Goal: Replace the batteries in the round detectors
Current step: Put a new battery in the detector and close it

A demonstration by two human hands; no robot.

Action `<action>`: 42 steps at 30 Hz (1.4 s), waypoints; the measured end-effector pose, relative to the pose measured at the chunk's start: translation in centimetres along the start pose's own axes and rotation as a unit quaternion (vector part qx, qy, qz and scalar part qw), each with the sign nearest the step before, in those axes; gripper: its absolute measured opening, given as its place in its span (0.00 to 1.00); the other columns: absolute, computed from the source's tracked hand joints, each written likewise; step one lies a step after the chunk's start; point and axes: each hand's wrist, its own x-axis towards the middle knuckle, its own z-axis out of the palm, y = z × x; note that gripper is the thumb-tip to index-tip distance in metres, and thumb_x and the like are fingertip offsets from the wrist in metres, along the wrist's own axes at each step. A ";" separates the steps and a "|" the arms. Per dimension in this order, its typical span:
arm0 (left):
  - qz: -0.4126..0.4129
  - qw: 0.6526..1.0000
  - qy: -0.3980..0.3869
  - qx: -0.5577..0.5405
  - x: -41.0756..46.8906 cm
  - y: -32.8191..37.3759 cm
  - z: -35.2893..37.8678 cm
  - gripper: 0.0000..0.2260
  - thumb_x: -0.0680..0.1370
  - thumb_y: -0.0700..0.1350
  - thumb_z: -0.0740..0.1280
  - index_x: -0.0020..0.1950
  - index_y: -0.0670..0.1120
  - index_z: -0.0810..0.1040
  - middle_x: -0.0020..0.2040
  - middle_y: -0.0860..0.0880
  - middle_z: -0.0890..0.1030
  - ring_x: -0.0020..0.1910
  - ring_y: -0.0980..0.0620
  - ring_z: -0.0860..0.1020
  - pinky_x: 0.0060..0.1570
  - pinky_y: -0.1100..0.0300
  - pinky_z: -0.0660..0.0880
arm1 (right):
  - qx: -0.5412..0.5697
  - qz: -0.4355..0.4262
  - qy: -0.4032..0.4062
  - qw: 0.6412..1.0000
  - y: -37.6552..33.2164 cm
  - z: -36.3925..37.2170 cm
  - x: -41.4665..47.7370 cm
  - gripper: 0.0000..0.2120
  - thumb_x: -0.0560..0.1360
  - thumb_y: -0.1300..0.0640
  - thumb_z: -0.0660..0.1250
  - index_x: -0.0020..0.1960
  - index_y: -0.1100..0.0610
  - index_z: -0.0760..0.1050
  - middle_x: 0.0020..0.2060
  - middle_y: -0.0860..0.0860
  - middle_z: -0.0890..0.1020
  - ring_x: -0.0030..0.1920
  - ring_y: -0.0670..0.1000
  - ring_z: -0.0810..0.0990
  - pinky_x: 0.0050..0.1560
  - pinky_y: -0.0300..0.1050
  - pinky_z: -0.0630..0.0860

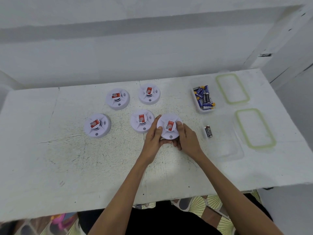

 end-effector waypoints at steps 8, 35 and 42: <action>-0.004 1.000 -0.009 -0.011 0.0 0.6 -1.5 0.21 0.87 0.42 0.58 0.80 0.53 0.66 0.76 0.47 0.74 0.70 0.45 0.78 0.64 0.37 0.78 | 0.032 0.012 0.008 0.999 -2.2 0.3 -1.1 0.26 0.84 0.40 0.52 0.47 0.59 0.76 0.28 0.53 0.82 0.26 0.49 0.78 0.29 0.42 0.77; 0.098 0.917 0.288 0.259 1.2 11.1 -25.2 0.31 0.73 0.53 0.79 0.74 0.51 0.72 0.69 0.54 0.79 0.62 0.53 0.78 0.61 0.56 0.77 | -0.128 -0.197 -0.182 0.955 -19.0 21.6 8.5 0.26 0.77 0.53 0.72 0.73 0.56 0.69 0.58 0.53 0.84 0.56 0.52 0.82 0.50 0.39 0.74; 0.052 0.893 0.304 0.327 3.3 10.7 -28.2 0.40 0.65 0.67 0.76 0.72 0.49 0.76 0.69 0.49 0.80 0.64 0.50 0.77 0.63 0.51 0.75 | -0.191 -0.167 -0.207 0.945 -19.3 25.4 11.7 0.21 0.76 0.54 0.70 0.68 0.57 0.73 0.56 0.54 0.83 0.57 0.56 0.81 0.52 0.46 0.77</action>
